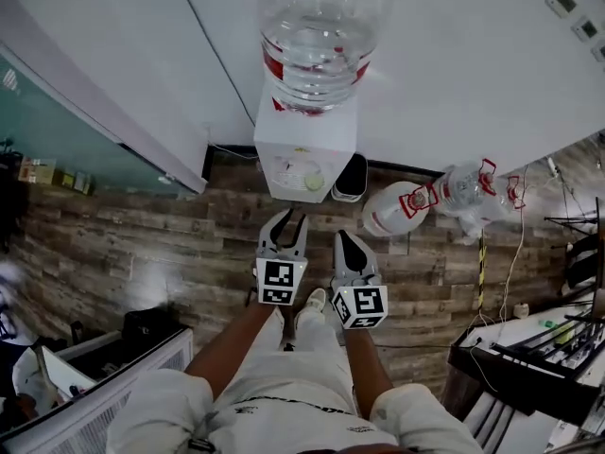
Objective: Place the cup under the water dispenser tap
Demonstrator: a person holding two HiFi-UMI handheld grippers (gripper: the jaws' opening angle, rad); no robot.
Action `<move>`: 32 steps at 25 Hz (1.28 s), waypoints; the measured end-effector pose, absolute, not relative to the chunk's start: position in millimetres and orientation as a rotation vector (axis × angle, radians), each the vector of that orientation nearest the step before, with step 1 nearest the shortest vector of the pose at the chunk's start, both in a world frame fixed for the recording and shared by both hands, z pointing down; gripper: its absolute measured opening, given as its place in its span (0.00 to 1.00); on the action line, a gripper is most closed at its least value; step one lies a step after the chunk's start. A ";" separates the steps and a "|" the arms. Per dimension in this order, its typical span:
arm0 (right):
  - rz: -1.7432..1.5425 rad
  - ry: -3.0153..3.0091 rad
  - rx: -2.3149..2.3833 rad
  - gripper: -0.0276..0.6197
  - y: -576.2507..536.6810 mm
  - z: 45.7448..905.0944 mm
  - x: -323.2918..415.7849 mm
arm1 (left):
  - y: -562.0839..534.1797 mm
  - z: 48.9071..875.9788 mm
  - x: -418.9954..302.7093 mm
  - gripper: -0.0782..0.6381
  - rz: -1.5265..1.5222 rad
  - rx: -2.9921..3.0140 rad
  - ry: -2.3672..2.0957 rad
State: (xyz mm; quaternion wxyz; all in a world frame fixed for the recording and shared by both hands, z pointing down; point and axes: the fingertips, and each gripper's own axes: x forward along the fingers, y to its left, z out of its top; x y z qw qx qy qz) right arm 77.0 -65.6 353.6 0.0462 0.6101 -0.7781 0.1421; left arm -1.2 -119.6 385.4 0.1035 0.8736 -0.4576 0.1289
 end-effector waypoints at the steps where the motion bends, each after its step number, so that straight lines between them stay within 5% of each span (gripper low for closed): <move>1: 0.424 -2.382 1.861 0.04 -63.1 344.4 74.5 | -115.1 376.5 -4.3 0.24 0.377 2.578 -1.350; 8: 0.328 -2.431 1.808 0.04 -48.8 292.8 58.4 | -90.4 321.7 -18.5 0.11 0.346 2.605 -1.382; 32: 0.311 -2.461 1.845 0.04 -0.5 258.8 56.4 | -21.8 265.6 -34.4 0.10 0.312 2.756 -1.330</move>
